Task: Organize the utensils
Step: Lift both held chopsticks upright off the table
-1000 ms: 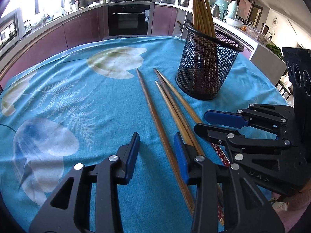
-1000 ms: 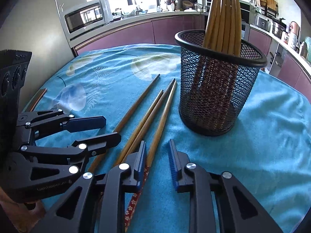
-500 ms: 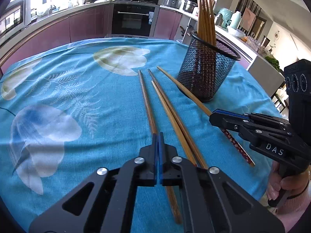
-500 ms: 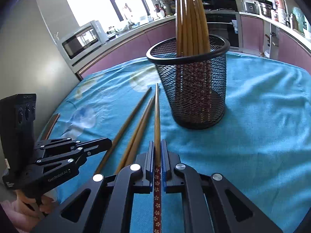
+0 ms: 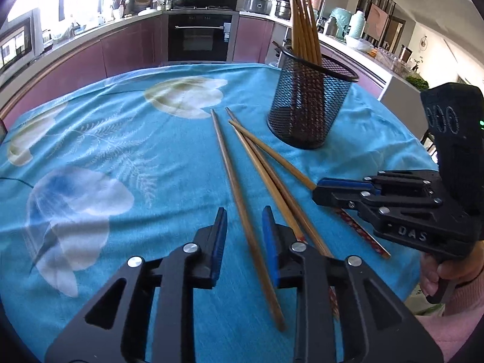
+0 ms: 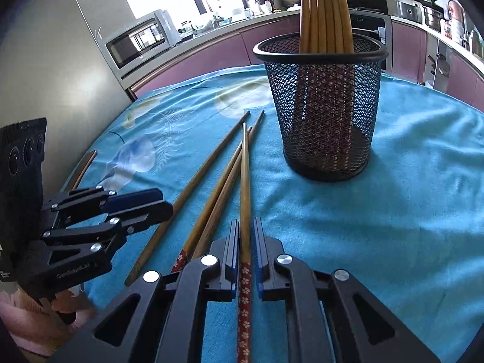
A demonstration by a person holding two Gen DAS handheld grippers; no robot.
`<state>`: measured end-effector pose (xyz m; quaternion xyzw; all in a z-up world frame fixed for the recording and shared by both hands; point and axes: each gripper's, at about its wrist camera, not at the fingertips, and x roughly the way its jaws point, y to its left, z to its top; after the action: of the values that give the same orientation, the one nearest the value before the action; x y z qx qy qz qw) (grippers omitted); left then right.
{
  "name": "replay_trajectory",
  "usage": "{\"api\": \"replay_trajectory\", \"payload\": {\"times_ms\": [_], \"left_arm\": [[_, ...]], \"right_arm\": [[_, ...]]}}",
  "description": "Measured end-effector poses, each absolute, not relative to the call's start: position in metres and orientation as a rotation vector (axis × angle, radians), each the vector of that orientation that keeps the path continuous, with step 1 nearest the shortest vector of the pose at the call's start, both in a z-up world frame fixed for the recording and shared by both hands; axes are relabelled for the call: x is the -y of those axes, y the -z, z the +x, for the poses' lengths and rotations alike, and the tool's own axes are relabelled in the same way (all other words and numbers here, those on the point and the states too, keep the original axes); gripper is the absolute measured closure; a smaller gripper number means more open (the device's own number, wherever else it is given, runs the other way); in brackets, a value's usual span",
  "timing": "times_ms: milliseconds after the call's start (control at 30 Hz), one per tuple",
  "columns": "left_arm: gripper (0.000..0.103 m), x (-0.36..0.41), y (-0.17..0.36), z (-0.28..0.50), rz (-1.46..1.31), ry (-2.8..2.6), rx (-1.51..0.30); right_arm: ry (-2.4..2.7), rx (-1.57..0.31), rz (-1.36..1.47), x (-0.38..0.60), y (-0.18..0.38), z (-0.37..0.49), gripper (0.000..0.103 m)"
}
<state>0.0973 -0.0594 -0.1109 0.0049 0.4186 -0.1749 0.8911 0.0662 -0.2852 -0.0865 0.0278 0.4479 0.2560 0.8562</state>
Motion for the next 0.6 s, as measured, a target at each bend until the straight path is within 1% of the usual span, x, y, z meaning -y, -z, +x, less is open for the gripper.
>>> {"api": "replay_trajectory", "payload": {"times_ms": [233, 333, 400, 600], "left_arm": [[0.079, 0.069, 0.117, 0.130, 0.043, 0.336, -0.902], [0.092, 0.071, 0.119, 0.136, 0.047, 0.326, -0.902], [0.093, 0.070, 0.119, 0.136, 0.032, 0.327, -0.904], [0.095, 0.063, 0.116, 0.120, -0.011, 0.342, -0.896]], "right_arm": [[-0.532, -0.931, 0.009, 0.274, 0.088, 0.077, 0.093], [-0.533, -0.929, 0.003, 0.272, 0.088, 0.080, 0.093], [-0.532, -0.928, 0.006, 0.273, 0.088, 0.080, 0.097], [-0.548, -0.918, 0.056, 0.284, 0.084, 0.075, 0.097]]}}
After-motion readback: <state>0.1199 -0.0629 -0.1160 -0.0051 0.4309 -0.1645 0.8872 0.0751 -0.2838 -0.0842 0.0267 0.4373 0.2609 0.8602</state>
